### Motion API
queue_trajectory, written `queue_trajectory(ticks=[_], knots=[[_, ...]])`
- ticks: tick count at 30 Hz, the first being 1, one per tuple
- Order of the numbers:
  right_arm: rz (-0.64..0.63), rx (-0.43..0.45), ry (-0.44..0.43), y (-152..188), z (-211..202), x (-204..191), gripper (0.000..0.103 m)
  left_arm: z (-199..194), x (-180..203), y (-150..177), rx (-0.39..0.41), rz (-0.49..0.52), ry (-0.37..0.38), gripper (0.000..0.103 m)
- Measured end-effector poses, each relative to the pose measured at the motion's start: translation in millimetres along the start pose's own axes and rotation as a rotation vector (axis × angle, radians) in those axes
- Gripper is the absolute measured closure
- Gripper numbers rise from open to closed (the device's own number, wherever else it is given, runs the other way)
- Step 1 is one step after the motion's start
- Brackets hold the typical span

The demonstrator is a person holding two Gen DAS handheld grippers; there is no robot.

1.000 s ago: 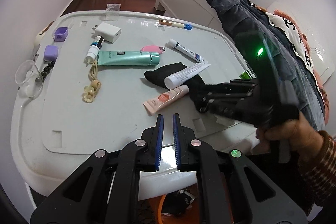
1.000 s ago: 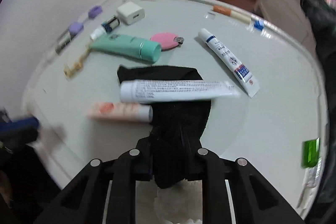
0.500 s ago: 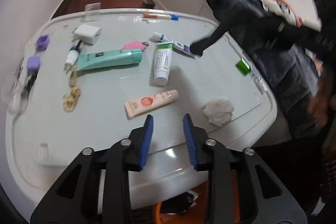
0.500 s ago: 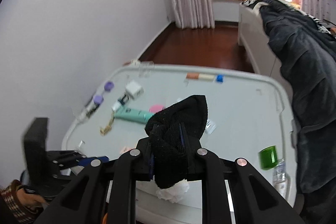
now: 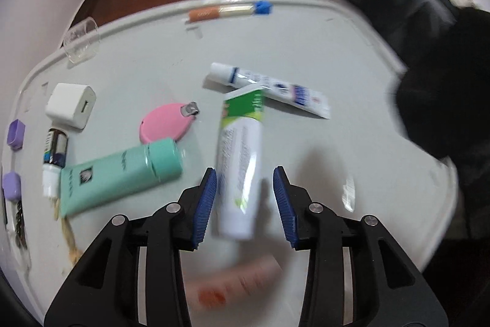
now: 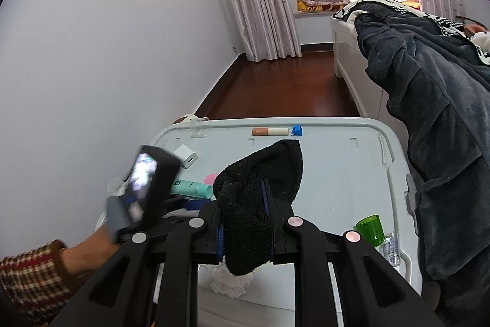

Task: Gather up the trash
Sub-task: 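Grasp the white tube with green label with the left tool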

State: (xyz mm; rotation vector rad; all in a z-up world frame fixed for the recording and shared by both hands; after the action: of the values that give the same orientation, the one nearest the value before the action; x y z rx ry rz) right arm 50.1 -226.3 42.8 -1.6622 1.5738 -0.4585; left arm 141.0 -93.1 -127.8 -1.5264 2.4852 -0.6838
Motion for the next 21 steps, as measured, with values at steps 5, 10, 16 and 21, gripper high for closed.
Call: queue_trajectory(ticks=[5,10,16,21], knots=[[-0.012,-0.004,0.003,3,-4,2,0.084,1,-5,-6,0.045,-0.017,-0.06,0.071],[-0.012,0.014,0.0,3,-11,2,0.084,-35,2,9,0.103,-0.009,-0.022,0.077],[-0.05,0.024,-0.031,13,-28,-18,0.084,-111,30,47,0.171,0.054,0.018,0.086],[-0.082,0.029,-0.052,36,-47,-43,0.084,-145,39,87,0.2,0.056,0.041,0.091]])
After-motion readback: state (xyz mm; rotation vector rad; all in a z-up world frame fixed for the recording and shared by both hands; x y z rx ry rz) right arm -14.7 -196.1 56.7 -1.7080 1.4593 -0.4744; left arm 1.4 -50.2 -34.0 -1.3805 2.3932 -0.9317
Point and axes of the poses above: each gripper's, at about its wrist camera, not at the fingertips, and z roughly the way its jaws point, x to its right, y to its underside, the point moved 6 cm from there along z, roughly the way its jaws point, and after that the axes turned 1 degree about x, right-handed, at the moved point
